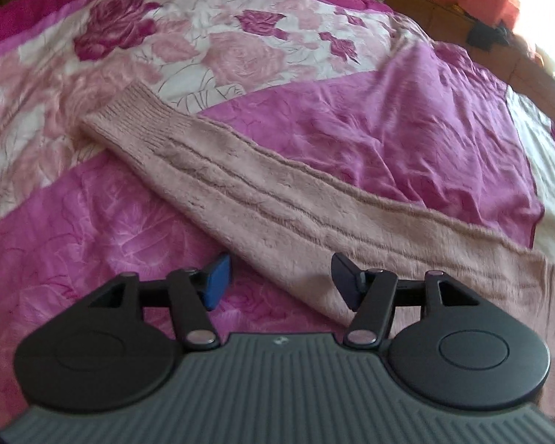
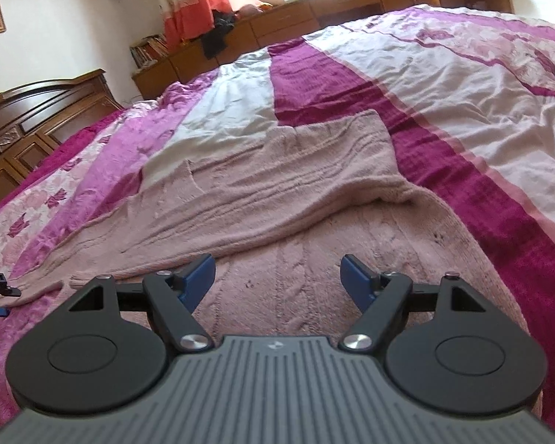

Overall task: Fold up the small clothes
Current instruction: 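Move the left tool to the sleeve cuff and close on it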

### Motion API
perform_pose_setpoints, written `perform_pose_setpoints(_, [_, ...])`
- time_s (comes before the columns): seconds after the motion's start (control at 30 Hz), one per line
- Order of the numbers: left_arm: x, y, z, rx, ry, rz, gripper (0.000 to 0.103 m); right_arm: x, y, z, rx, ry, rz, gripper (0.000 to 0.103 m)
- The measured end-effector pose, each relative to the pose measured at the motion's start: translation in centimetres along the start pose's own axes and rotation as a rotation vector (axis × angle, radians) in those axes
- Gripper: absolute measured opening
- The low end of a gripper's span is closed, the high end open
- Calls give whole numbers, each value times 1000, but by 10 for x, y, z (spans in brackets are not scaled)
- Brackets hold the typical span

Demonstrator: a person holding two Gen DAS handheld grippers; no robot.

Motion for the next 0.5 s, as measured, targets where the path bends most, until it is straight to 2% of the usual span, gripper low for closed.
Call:
perform_pose_setpoints(0.3, [-17, 18, -8, 19, -77, 20, 62, -1, 6, 2, 26, -6, -13, 80])
perform_pose_setpoints(0.5, [-24, 28, 4, -39, -9, 41, 60, -2, 8, 3, 31, -5, -15, 80])
Point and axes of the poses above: each gripper's, at about its wrist camera, not at the fingertips, and y roughly the way its jaws point, z to its right, x to its underside, the point moved 3 cm from there along y, roughly the way its jaws point, and after that the axes turned 13 degrees about -z, right-handed, at the moved point
